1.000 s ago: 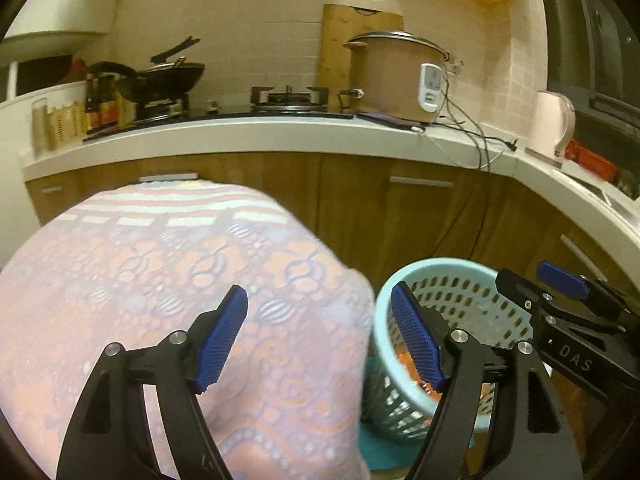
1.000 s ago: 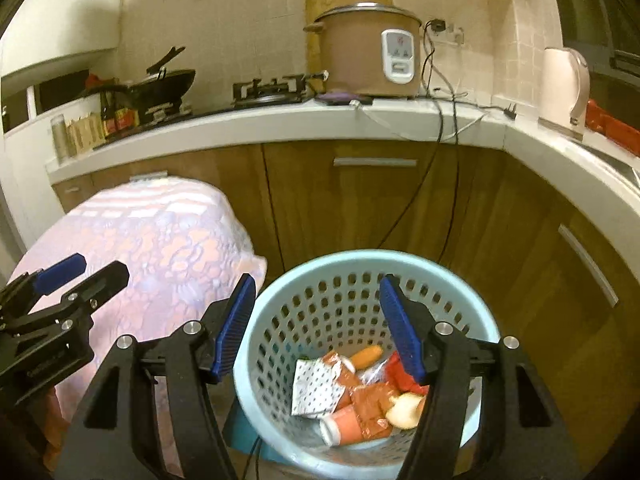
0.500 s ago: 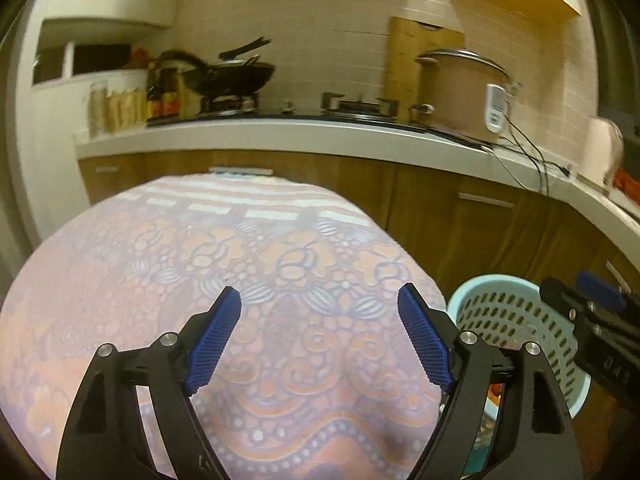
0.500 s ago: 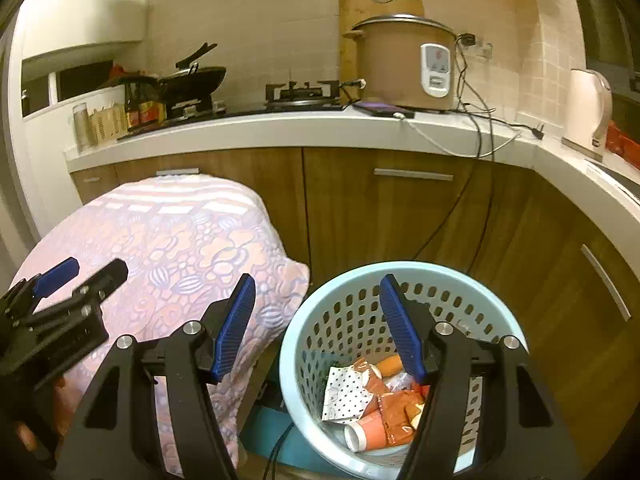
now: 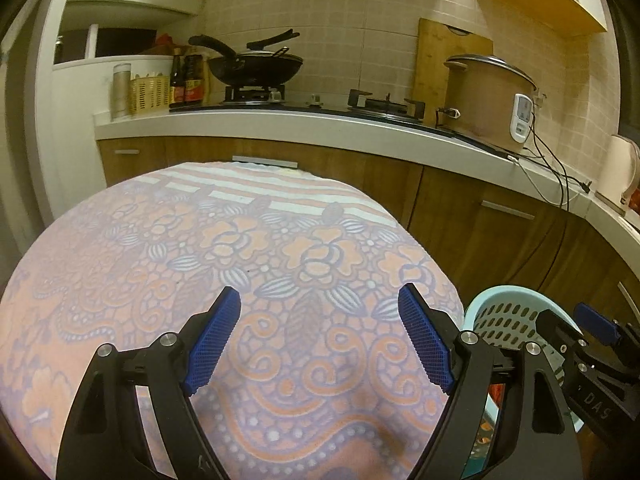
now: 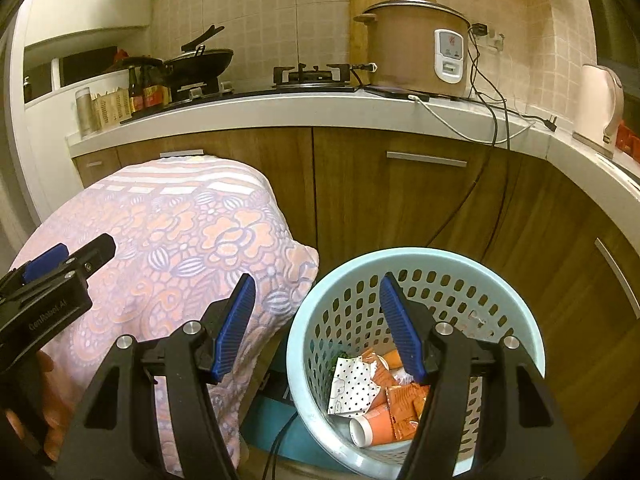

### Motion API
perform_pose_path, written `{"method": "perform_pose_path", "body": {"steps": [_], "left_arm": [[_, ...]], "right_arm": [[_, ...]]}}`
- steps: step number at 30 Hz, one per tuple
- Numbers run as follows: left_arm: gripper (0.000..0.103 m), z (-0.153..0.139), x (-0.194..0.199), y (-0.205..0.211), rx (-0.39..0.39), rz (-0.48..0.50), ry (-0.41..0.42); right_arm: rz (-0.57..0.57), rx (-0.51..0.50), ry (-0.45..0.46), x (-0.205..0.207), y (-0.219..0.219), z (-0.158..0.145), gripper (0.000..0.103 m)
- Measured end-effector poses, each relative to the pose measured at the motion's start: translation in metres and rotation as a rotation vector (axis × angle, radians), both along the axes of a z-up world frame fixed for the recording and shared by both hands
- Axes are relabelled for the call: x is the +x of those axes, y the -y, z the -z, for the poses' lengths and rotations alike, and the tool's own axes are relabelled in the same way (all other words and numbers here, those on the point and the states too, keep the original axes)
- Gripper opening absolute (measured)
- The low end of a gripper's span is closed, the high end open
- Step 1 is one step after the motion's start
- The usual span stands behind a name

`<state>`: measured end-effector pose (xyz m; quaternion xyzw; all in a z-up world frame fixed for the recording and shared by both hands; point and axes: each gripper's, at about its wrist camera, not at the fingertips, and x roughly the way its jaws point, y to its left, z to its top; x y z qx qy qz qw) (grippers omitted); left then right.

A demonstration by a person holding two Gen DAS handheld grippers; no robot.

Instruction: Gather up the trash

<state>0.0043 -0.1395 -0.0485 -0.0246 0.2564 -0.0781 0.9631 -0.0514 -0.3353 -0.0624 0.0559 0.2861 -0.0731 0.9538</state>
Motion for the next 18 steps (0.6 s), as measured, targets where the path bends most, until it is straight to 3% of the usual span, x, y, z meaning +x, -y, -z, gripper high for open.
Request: {"method": "perform_pose_path", "body": {"steps": [18], "left_arm": [[0.08, 0.0043, 0.0002, 0.0029, 0.019, 0.014, -0.029]], "right_arm": [[-0.013, -0.008, -0.015, 0.0037, -0.0019, 0.0063, 0.061]]}}
